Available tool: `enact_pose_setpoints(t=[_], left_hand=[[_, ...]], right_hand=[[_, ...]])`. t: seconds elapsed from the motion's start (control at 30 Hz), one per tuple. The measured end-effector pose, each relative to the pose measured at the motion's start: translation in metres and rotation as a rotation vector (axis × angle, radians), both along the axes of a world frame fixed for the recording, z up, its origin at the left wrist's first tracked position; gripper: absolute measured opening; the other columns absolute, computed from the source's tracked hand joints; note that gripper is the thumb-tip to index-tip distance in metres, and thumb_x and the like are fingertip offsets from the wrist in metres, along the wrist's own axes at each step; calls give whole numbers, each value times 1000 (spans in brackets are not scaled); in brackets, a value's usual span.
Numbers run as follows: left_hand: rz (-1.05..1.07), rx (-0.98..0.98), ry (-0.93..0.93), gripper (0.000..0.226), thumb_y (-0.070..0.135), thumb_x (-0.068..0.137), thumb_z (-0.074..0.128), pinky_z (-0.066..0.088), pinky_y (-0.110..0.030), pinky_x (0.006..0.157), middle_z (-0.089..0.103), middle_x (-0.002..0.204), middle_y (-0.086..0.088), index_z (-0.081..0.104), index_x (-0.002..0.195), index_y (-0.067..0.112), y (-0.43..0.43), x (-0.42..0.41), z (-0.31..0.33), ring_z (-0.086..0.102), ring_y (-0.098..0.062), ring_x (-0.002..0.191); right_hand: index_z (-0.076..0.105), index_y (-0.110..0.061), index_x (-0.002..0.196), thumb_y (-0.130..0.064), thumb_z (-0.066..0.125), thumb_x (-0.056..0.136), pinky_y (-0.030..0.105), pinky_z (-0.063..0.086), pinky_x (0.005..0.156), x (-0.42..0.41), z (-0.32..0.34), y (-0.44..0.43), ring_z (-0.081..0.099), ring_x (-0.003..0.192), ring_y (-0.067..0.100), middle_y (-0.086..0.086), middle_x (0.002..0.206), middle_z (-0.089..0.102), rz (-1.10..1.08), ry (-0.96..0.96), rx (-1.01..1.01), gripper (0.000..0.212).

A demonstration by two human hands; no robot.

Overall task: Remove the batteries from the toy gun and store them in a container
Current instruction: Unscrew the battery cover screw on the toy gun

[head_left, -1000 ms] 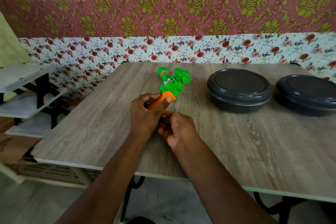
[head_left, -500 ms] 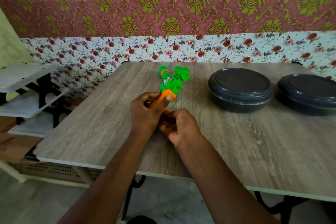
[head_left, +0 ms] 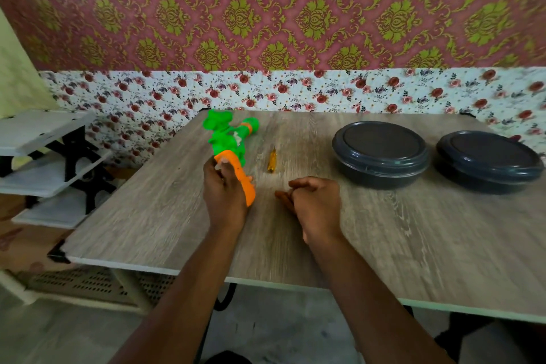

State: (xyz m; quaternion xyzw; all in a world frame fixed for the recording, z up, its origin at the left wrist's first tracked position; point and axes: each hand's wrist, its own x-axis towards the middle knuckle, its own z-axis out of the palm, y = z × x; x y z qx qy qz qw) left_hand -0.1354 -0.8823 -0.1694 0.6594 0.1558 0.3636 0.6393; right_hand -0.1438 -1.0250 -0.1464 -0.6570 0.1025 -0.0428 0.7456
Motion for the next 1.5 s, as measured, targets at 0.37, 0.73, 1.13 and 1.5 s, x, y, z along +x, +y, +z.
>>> enact_pose_setpoints(t=[0.37, 0.73, 1.13, 1.5], left_hand=[[165, -182, 192, 37, 31, 86, 73, 49, -40, 72, 70, 92, -19, 67, 96, -4, -5, -13, 13, 68, -34, 89], [-31, -422, 85, 13, 3, 92, 74, 55, -47, 75, 63, 79, -6, 66, 102, 5, 6, -8, 2, 62, -18, 71], [-62, -469, 56, 41, 16, 78, 83, 60, -54, 78, 69, 93, -10, 65, 111, 2, 5, -10, 2, 68, -23, 82], [-107, -562, -22, 23, 12, 102, 67, 64, -49, 72, 72, 101, -14, 59, 121, 4, 6, -6, 2, 75, -11, 70]], right_hand=[[80, -25, 96, -15, 75, 86, 32, 62, 82, 12, -12, -39, 71, 86, 7, -8, 95, 76, 125, -307, -849, 15], [78, -21, 81, -25, 87, 80, 27, 58, 74, 15, -14, -47, 68, 77, 2, -9, 79, 73, 266, -345, -785, 10], [79, -20, 77, -39, 77, 89, 26, 54, 70, 15, -15, -46, 67, 71, 4, -8, 72, 72, 258, -382, -814, 23], [77, -14, 83, -31, 73, 92, 26, 52, 70, 8, -11, -46, 65, 70, 8, 0, 78, 72, 145, -528, -692, 20]])
